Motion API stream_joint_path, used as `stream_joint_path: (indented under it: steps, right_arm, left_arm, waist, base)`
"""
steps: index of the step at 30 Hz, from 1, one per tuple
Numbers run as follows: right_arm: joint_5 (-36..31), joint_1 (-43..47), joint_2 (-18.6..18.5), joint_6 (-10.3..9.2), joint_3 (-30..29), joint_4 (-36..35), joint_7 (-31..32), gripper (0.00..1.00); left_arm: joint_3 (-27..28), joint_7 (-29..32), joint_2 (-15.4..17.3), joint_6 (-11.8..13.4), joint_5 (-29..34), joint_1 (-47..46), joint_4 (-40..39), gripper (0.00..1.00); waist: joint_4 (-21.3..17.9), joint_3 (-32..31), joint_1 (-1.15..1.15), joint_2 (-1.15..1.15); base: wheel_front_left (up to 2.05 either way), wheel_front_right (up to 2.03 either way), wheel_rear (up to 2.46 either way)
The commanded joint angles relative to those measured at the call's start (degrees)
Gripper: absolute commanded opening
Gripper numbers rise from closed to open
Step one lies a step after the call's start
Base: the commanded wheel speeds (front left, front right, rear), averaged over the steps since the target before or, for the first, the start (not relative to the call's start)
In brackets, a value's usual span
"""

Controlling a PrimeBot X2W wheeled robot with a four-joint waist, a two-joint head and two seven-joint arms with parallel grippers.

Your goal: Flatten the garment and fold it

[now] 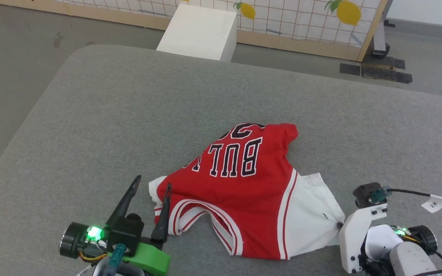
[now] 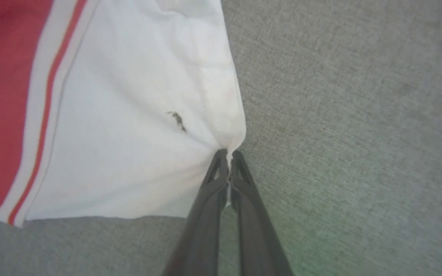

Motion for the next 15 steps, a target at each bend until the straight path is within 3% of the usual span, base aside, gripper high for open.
stream_joint_path:
  steps: [1, 15]
  right_arm:
    - [-0.2, 1.4, 0.1, -0.09, -0.2, 2.2, 0.1, 0.00]
    - [2.5, 5.7, -8.8, -0.09, -10.7, -5.8, 3.0, 0.00]
  left_arm:
    - [0.4, -0.2, 0.0, 0.5, -0.1, -0.7, 0.2, 1.00]
    - [1.6, -0.2, -0.4, -0.3, -1.1, 0.2, 2.3, 1.00]
  waist:
    - [-0.8, -0.6, 0.00, 0.00]
    - [-7.1, -2.8, 0.00, 0.00]
  base:
    - [0.00, 0.00, 0.00]
    - [0.00, 0.00, 0.00]
